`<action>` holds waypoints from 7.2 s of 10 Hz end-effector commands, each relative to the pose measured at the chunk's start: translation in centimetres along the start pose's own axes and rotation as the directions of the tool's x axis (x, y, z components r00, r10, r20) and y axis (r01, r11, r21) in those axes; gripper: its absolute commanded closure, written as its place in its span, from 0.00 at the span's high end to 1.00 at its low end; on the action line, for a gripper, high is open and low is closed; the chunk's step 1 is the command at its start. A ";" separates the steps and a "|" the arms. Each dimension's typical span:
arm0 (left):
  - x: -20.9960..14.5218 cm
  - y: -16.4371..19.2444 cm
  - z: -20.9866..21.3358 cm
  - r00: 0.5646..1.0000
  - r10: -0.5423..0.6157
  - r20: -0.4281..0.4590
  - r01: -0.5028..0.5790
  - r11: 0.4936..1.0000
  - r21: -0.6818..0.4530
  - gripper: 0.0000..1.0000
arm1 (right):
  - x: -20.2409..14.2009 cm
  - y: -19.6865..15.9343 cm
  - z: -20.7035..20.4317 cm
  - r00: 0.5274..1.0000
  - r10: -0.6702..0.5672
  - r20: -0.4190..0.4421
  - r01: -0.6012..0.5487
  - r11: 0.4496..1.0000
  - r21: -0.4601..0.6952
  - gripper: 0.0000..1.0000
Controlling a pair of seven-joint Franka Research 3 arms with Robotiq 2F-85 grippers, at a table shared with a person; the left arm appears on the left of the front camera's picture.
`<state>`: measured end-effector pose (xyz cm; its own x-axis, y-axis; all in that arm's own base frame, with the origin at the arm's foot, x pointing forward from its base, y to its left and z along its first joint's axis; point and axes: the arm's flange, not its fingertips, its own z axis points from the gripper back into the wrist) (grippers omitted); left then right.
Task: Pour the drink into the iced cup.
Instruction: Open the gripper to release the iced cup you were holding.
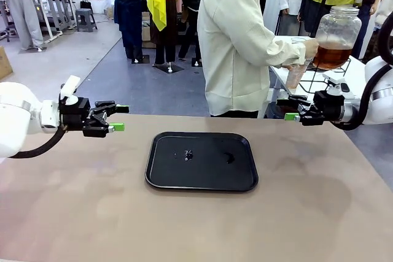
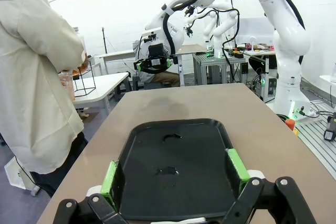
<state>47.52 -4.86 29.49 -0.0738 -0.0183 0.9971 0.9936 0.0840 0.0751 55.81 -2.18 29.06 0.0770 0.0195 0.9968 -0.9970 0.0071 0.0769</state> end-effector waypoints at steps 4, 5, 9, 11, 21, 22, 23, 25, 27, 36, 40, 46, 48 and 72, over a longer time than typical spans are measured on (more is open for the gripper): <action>0.2 0.2 -0.1 1.000 -0.003 -0.006 0.003 1.000 0.003 1.00 | 0.2 0.0 -0.1 1.000 -0.002 -0.001 0.002 1.000 0.001 1.00; 0.2 0.2 -0.1 1.000 -0.003 -0.006 0.003 1.000 0.003 1.00 | 0.2 0.0 -0.1 1.000 -0.002 -0.001 0.002 1.000 0.001 1.00; 0.2 0.2 -0.1 1.000 -0.003 -0.006 0.003 1.000 0.003 1.00 | 0.2 0.0 -0.1 1.000 -0.002 -0.001 0.002 1.000 0.001 1.00; 0.2 0.2 -0.1 1.000 -0.003 -0.006 0.003 1.000 0.003 1.00 | 0.2 0.0 -0.1 1.000 -0.002 -0.001 0.002 1.000 0.001 1.00; 0.2 0.2 -0.1 1.000 -0.003 -0.006 0.003 1.000 0.003 1.00 | 0.2 0.0 -0.1 1.000 -0.002 -0.001 0.002 1.000 0.001 1.00; 0.2 0.2 -0.1 1.000 -0.003 -0.006 0.003 1.000 0.003 1.00 | 0.2 0.0 -0.1 1.000 -0.002 -0.001 0.002 1.000 0.001 1.00; 0.2 0.2 -0.1 1.000 -0.003 -0.006 0.003 1.000 0.003 1.00 | 0.2 0.0 -0.1 1.000 -0.002 -0.001 0.002 1.000 0.001 1.00; 0.2 0.2 -0.1 1.000 -0.003 -0.006 0.003 1.000 0.003 1.00 | 0.2 0.0 -0.1 1.000 -0.002 -0.001 0.002 1.000 0.001 1.00; 0.2 0.2 -0.1 1.000 -0.003 -0.006 0.003 1.000 0.003 1.00 | 0.2 0.0 -0.1 1.000 -0.002 -0.001 0.002 1.000 0.001 1.00; 0.2 0.2 -0.1 1.000 -0.003 -0.006 0.003 1.000 0.003 1.00 | 0.2 0.0 -0.1 1.000 -0.002 -0.001 0.002 1.000 0.001 1.00; 0.2 0.2 -0.1 1.000 -0.003 -0.006 0.003 1.000 0.003 1.00 | 0.2 0.0 -0.1 1.000 -0.002 -0.001 0.002 1.000 0.001 1.00; 0.2 0.2 -0.1 1.000 -0.003 -0.006 0.003 1.000 0.003 1.00 | 0.2 0.0 -0.1 1.000 -0.002 -0.001 0.002 1.000 0.001 1.00; 0.2 0.2 -0.1 1.000 -0.003 -0.006 0.003 1.000 0.003 1.00 | 0.2 0.0 -0.1 1.000 -0.002 -0.001 0.002 1.000 0.001 1.00; 0.2 0.2 -0.1 1.000 -0.003 -0.006 0.003 1.000 0.003 1.00 | 0.2 0.0 -0.1 1.000 -0.002 -0.001 0.002 1.000 0.001 1.00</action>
<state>47.52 -4.86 29.49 -0.0738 -0.0183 0.9971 0.9936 0.0840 0.0751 55.81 -2.18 29.06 0.0770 0.0195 0.9968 -0.9970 0.0071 0.0769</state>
